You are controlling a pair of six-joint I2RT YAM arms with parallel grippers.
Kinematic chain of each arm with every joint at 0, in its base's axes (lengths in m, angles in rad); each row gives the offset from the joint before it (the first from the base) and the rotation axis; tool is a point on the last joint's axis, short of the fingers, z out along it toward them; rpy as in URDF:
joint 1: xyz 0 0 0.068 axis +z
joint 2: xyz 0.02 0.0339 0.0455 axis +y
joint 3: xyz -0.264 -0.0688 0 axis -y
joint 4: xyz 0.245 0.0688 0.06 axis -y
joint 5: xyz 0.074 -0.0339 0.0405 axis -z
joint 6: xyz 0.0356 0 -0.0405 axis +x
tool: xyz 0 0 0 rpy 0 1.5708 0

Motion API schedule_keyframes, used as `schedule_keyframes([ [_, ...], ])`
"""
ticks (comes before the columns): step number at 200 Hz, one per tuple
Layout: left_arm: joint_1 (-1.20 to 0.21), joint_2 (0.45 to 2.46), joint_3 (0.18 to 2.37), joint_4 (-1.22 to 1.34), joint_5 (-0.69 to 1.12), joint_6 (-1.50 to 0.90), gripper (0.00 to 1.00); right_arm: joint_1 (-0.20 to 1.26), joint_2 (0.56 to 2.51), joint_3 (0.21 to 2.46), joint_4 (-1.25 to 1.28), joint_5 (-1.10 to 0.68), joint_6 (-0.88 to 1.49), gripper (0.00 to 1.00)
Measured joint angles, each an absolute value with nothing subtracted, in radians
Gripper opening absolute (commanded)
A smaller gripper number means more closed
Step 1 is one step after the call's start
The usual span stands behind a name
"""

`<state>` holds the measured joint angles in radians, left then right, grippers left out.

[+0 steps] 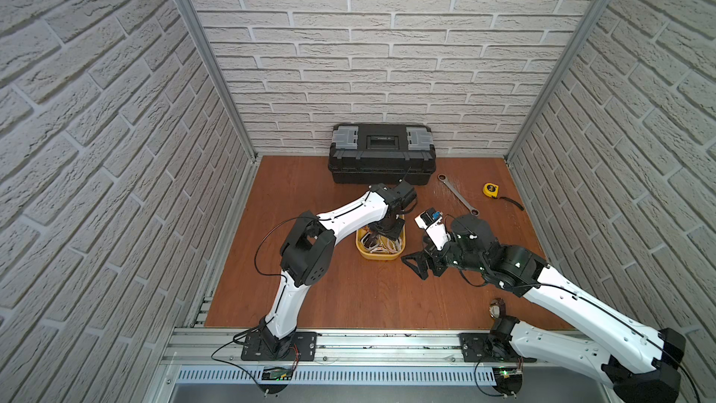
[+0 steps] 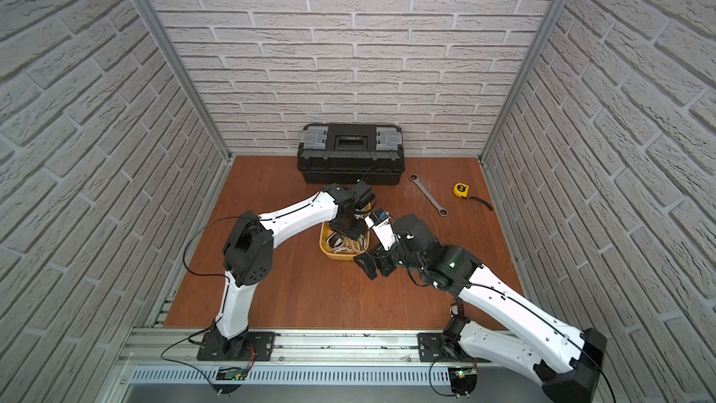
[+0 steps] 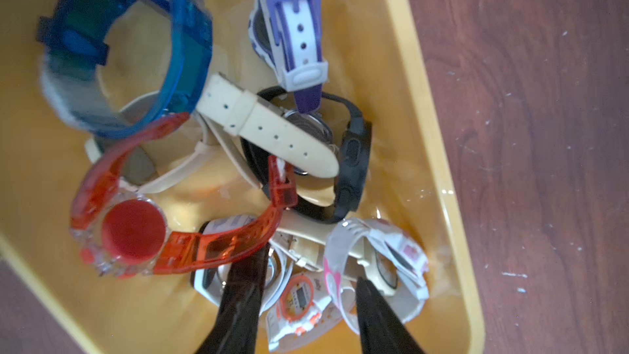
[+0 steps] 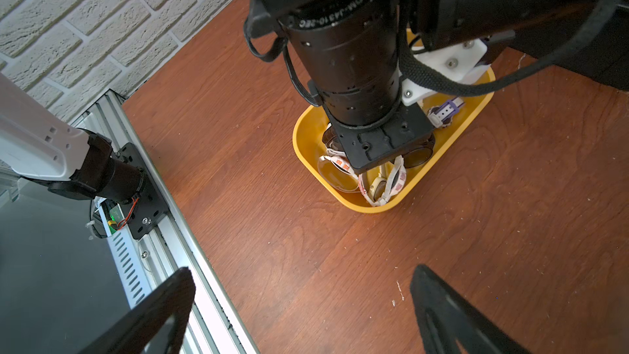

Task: Put the watch into the storage box
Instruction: Place the watch in the storage box, then pick up the watch at the center of the board.

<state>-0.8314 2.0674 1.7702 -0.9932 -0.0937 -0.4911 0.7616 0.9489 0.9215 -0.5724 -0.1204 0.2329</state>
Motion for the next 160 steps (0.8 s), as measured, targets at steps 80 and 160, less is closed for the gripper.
schedule_keyframes([
  [80,-0.636,1.672,1.663,-0.935,-0.106,-0.521,0.64,0.762,0.962,0.921,-0.565,-0.120,0.237,1.00],
  [160,-0.393,1.788,1.510,-0.773,0.096,-0.487,0.55,0.762,0.977,0.921,-0.559,-0.117,0.255,1.00],
])
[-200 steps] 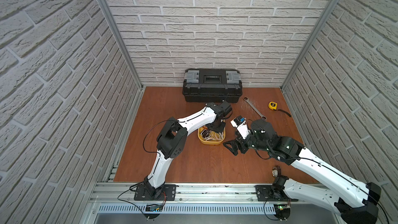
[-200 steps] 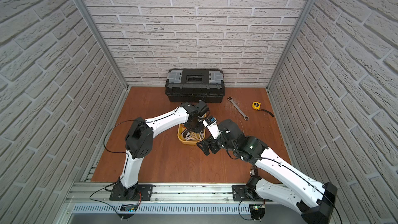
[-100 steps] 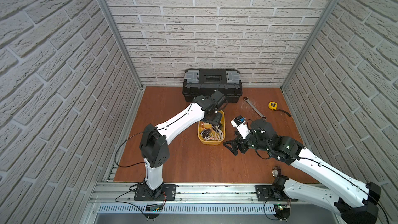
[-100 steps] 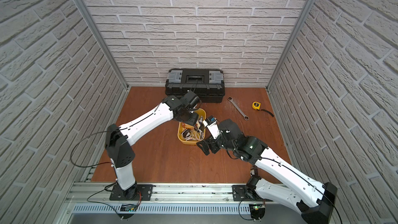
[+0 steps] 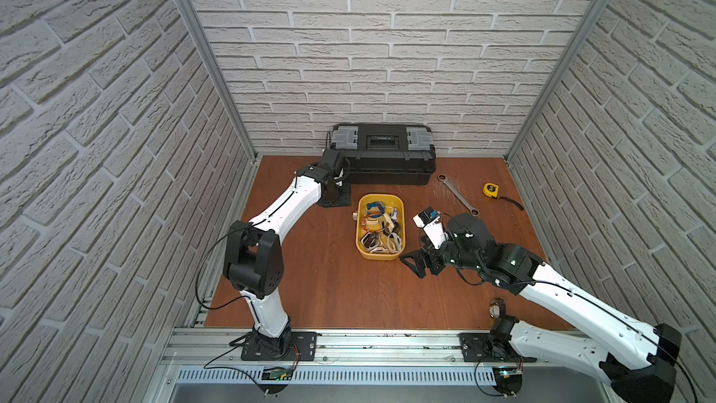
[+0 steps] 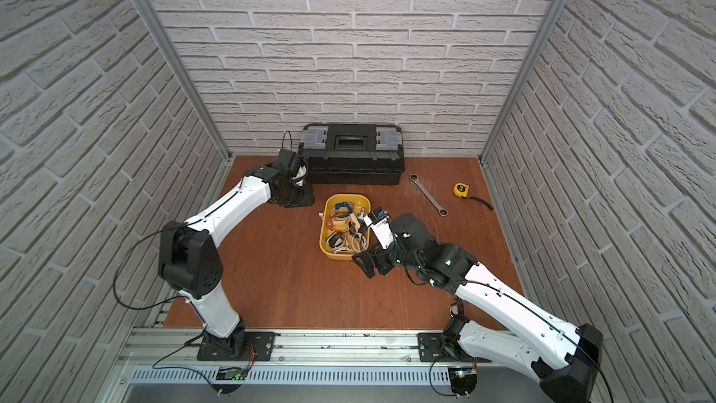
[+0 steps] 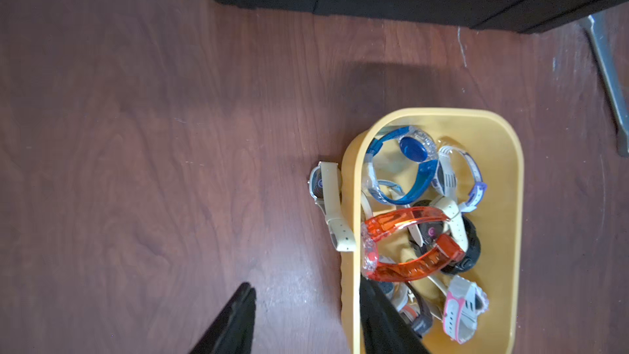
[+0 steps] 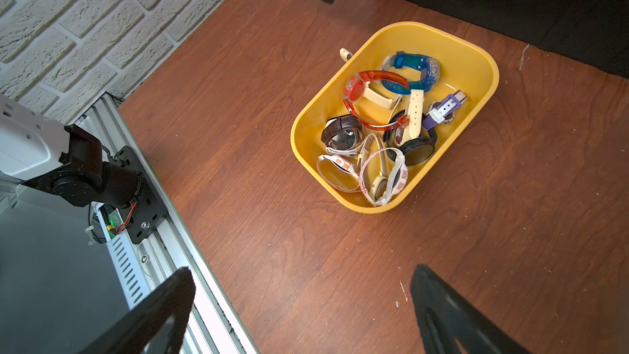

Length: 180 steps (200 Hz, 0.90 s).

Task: Put the watch into the storage box
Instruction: Pick up the watch at the center of the board.

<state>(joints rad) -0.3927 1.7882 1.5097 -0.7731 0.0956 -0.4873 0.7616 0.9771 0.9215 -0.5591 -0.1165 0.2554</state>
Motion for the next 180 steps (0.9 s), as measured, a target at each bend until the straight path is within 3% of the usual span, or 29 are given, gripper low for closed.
schedule_keyframes([
  [88,-0.393,1.816,1.412,-0.661,0.207,-0.486,0.57,0.762,0.982,0.921,-0.559,-0.106,0.258,1.00],
  [180,-0.402,1.894,1.427,-0.653,0.195,-0.472,0.48,0.762,0.989,0.921,-0.559,-0.105,0.268,1.00],
])
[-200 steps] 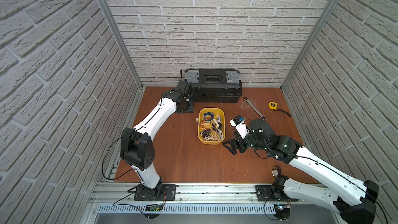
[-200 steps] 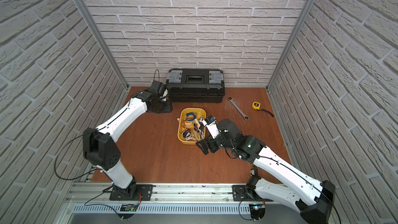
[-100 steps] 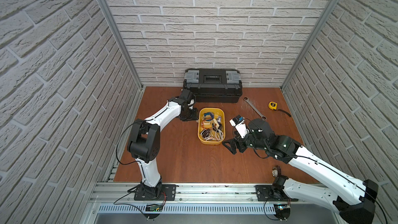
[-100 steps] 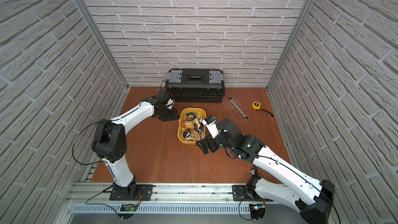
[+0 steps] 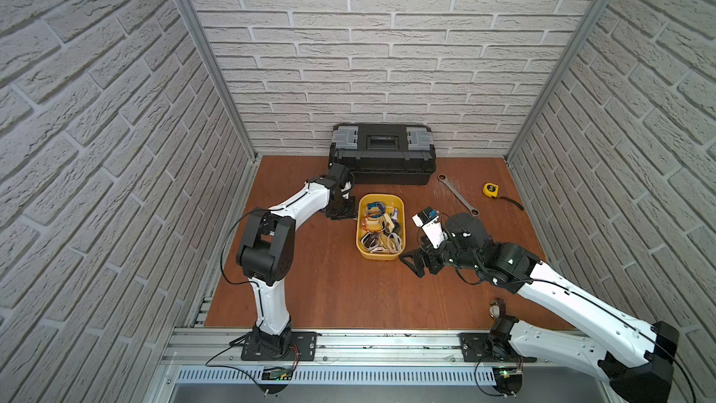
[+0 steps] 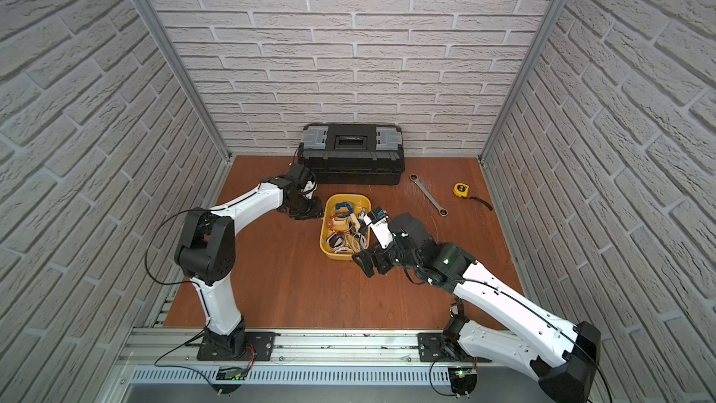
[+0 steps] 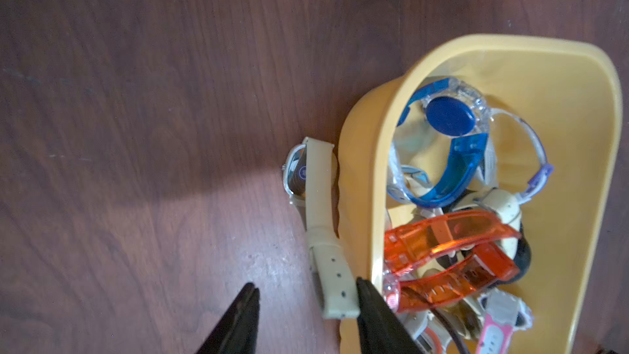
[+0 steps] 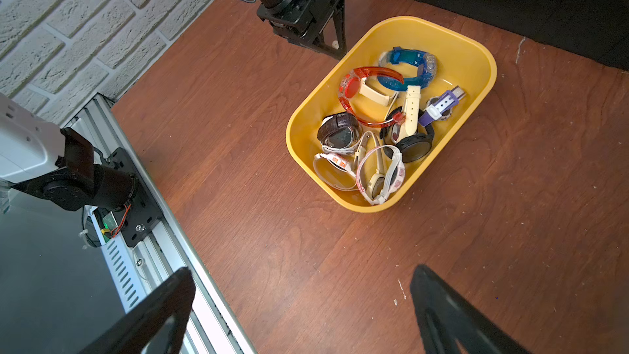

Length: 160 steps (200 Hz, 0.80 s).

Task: Put the watch into the storage box
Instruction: Pick up the watch at the center of the board.

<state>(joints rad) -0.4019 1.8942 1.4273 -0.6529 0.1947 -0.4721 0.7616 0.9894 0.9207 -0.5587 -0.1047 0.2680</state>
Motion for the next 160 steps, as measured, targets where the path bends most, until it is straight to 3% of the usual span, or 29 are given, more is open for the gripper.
schedule_keyframes([
  [44,-0.410,1.919,1.459,-0.654,0.179,-0.466,0.39,0.762,0.987,0.913,-0.558,-0.105,0.276,1.00],
  [104,-0.422,1.953,1.497,-0.659,0.155,-0.460,0.12,0.762,0.987,0.908,-0.557,-0.105,0.278,1.00],
  [160,-0.398,1.905,1.468,-0.661,0.158,-0.467,0.09,0.762,0.987,0.906,-0.554,-0.110,0.281,1.00],
])
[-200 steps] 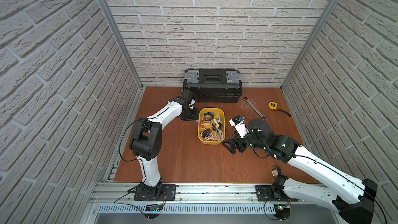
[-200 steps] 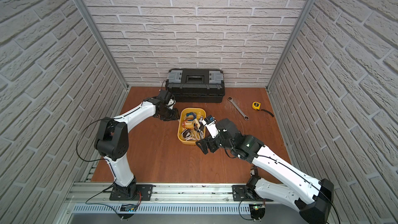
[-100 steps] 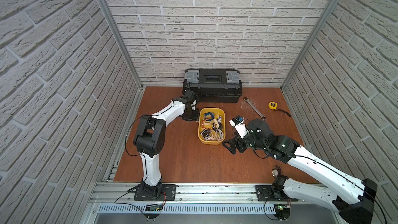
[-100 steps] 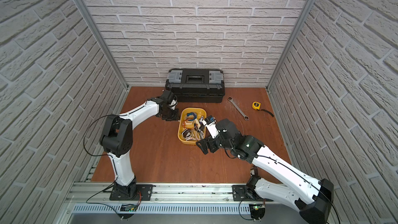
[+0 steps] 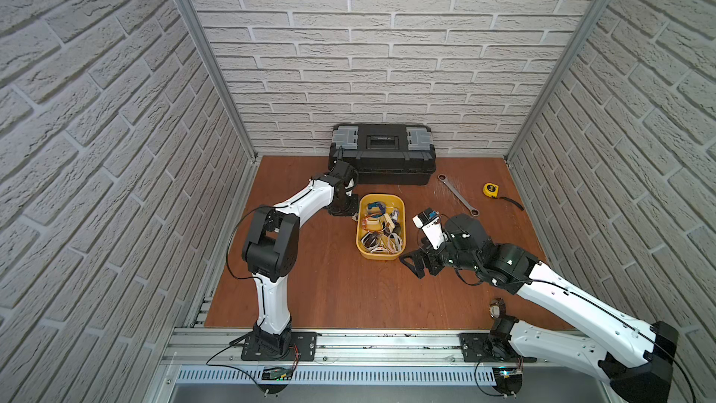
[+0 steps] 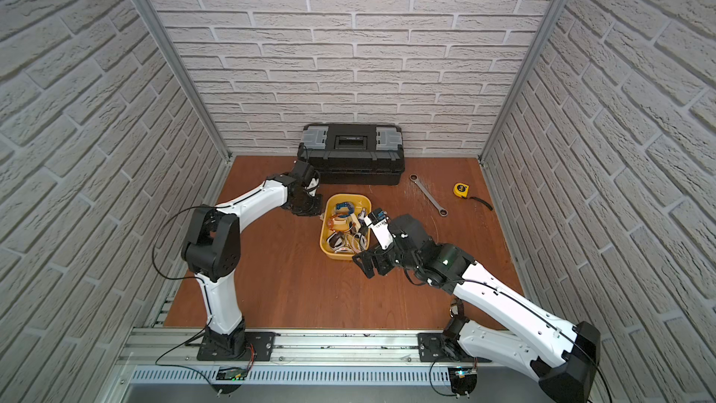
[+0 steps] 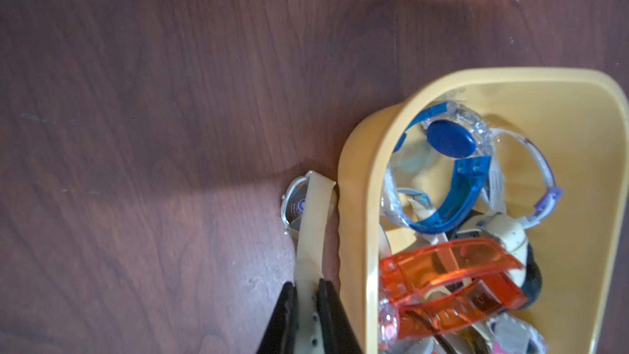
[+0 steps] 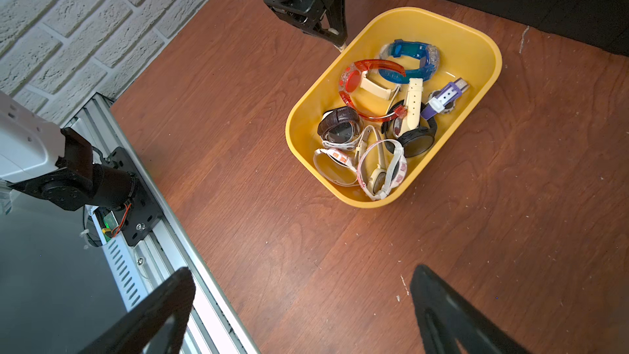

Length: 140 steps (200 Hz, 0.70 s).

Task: Put the watch into the storage box
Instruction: Pick up the watch at the center of the board, then place the watch in the storage box.

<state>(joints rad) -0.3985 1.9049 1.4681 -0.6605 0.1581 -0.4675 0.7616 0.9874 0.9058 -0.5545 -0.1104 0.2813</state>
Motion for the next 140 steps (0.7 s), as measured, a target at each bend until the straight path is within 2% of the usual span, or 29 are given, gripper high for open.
schedule_keyframes([
  [56,-0.300,1.650,1.411,-0.661,0.255,-0.501,0.10,0.762,1.039,0.898,-0.464,-0.174,0.295,1.00],
  [140,-0.295,1.463,1.244,-0.566,0.499,-0.675,0.11,0.762,1.386,0.970,-0.136,-0.258,0.485,0.99],
])
